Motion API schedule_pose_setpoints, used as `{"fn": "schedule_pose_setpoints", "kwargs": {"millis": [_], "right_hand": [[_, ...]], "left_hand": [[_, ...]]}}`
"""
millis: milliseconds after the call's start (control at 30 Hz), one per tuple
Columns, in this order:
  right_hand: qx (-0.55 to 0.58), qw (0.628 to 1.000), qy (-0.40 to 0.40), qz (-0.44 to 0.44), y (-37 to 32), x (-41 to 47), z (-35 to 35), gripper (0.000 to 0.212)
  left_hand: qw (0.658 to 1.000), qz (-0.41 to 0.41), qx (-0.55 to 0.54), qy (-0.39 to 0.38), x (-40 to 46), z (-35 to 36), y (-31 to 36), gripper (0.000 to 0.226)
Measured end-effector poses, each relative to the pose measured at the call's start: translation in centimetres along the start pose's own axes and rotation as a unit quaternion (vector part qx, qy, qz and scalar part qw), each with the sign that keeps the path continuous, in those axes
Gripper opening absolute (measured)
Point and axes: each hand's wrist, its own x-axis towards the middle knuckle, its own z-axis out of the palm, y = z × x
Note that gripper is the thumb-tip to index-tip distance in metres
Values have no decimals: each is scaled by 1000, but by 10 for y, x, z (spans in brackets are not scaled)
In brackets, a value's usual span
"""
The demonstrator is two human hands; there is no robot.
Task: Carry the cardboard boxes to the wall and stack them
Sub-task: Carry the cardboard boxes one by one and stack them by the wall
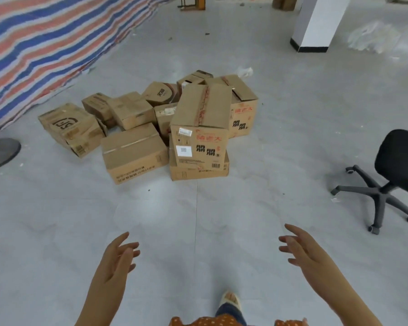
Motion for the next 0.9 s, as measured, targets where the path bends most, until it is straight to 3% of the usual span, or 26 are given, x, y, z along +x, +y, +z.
{"fn": "schedule_pose_setpoints", "kwargs": {"millis": [167, 433, 667, 833, 900], "right_hand": [[-28, 999, -24, -12, -40, 113, -25, 25], [-32, 999, -41, 14, -80, 252, 4, 25], [14, 998, 23, 61, -133, 366, 30, 26], [-61, 996, 17, 65, -170, 453, 52, 37], [-79, 995, 4, 68, -178, 486, 60, 38]], "left_hand": [[1000, -3, -2, 2, 72, 57, 27, 26], [998, -55, -3, 33, 216, 88, 42, 26], [998, -44, 43, -29, 404, 102, 92, 26], [987, -32, 122, -101, 523, 119, 112, 26], [983, -47, 138, -115, 561, 130, 110, 39]]}}
